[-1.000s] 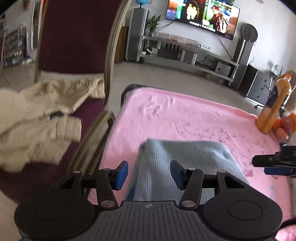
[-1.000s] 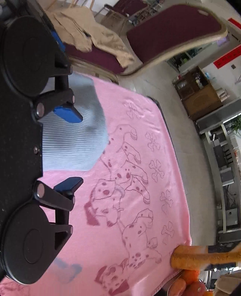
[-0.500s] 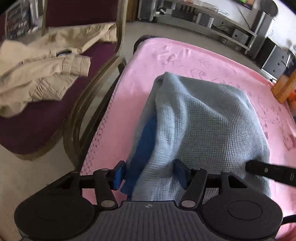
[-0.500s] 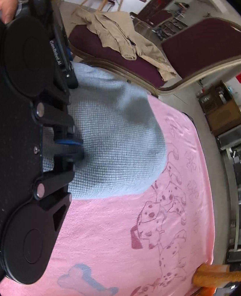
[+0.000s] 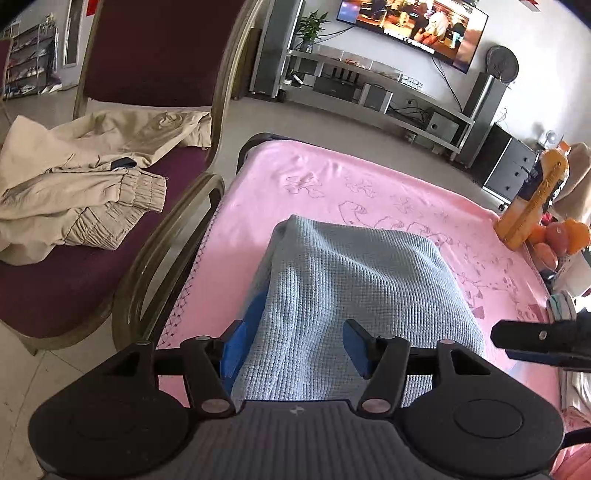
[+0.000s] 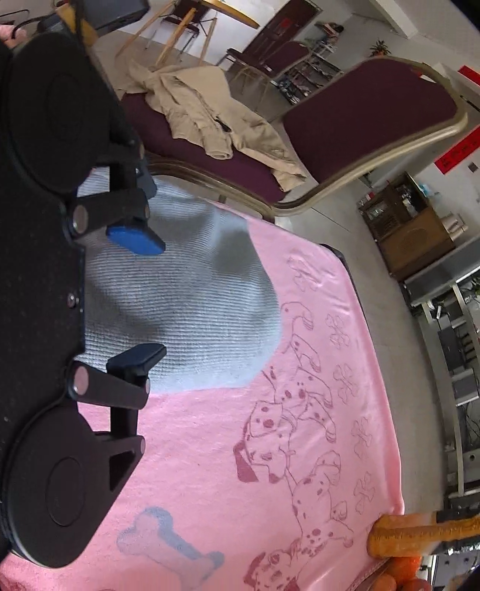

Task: Fold clothes
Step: 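Grasp the folded sweatshirt end with both grippers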

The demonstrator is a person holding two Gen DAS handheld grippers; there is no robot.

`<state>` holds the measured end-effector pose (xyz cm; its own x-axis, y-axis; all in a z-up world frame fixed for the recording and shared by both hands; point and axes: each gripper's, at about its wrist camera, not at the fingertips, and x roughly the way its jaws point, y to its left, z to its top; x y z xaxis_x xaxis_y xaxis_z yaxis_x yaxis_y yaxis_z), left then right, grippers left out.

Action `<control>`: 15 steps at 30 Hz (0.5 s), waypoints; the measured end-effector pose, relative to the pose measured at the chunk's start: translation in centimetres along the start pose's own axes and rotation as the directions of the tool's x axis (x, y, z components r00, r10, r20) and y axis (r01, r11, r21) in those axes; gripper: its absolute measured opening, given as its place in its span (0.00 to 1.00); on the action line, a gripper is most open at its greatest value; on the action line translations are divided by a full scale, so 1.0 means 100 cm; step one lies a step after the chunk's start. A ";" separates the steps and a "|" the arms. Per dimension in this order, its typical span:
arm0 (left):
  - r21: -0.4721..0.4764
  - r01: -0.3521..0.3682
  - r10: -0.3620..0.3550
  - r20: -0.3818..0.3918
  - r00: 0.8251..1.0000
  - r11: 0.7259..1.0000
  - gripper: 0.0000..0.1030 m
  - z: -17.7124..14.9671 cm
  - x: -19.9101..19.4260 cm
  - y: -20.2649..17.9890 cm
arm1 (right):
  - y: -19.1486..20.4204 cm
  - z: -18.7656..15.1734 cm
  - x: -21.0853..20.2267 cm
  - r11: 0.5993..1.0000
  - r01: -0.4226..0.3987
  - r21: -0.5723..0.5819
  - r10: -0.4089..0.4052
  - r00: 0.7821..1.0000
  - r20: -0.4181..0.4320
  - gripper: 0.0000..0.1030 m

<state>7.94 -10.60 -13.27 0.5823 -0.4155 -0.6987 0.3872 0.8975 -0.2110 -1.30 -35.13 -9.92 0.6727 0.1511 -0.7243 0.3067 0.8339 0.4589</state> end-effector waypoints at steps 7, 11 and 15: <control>-0.010 0.004 -0.004 -0.023 1.000 1.000 0.58 -0.002 0.005 0.000 | -0.003 -0.001 0.006 1.000 -0.007 0.022 0.007 1.000 -0.029 0.59; -0.009 0.003 -0.003 -0.022 1.000 1.000 0.58 -0.002 0.004 -0.001 | -0.002 -0.002 0.006 1.000 -0.011 0.016 0.012 0.999 -0.036 0.60; -0.009 0.002 -0.002 -0.022 1.000 1.000 0.58 -0.003 0.004 -0.001 | 0.000 -0.002 0.005 1.000 -0.016 0.009 0.017 0.999 -0.040 0.62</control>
<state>7.90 -10.84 -13.72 0.5659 -0.4142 -0.7129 0.3822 0.8979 -0.2184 -1.12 -34.92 -10.38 0.6504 0.1859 -0.7365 0.3018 0.8266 0.4751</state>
